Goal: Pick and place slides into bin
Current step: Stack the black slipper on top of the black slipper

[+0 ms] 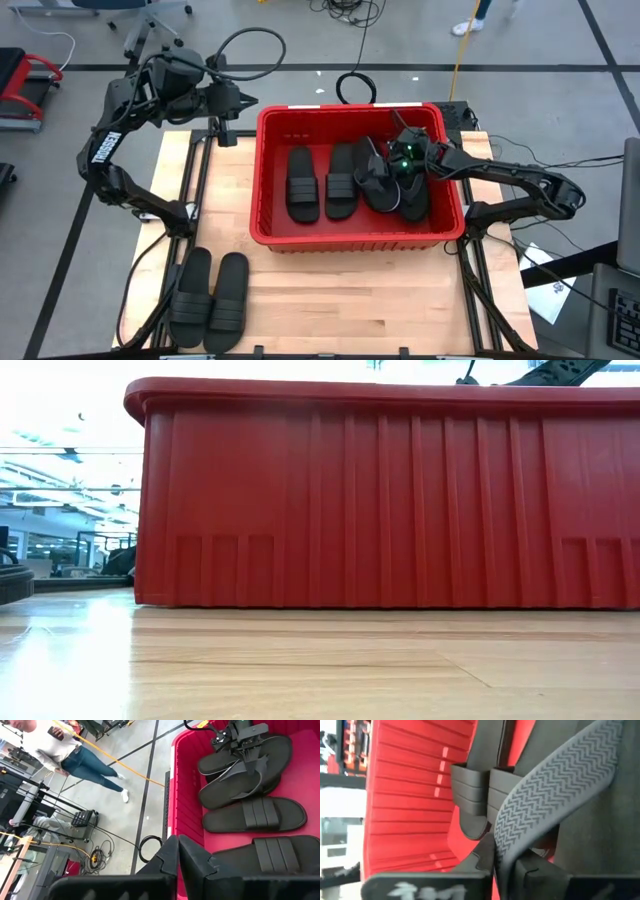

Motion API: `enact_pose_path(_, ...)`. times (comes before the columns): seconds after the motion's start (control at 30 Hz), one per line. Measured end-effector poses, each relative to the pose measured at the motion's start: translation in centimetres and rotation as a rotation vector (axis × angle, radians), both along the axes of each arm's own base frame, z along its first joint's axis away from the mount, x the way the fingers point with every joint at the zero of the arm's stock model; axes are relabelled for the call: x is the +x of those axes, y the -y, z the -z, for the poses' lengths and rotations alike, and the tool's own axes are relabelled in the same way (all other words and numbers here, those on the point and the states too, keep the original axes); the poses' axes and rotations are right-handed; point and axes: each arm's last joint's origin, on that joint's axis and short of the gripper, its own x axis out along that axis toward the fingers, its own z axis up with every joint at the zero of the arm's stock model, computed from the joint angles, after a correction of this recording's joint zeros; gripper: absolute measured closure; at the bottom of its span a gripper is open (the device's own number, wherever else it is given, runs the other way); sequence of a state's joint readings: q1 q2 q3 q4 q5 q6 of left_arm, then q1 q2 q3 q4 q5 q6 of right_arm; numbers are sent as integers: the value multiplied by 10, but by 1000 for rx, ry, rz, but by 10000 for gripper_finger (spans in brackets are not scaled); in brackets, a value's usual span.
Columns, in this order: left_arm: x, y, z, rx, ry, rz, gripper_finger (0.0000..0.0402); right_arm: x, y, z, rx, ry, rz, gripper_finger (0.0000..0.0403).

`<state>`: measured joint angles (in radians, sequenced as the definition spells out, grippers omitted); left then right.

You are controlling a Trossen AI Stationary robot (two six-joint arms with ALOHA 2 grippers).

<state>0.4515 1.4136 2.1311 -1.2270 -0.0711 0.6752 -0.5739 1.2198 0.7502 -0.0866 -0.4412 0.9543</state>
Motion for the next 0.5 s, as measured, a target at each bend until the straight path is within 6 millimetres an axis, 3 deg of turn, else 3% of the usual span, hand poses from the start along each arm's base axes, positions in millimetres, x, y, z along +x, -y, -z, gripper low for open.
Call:
enact_pose_path(0.17,0,0,0,0,0,0,377,-2,-1,1,-34,-17,-28,334)
enact_pose_path(0.5,0,0,0,-4,2,-2,399,-5,-3,-5,-111,-10,-43,226)
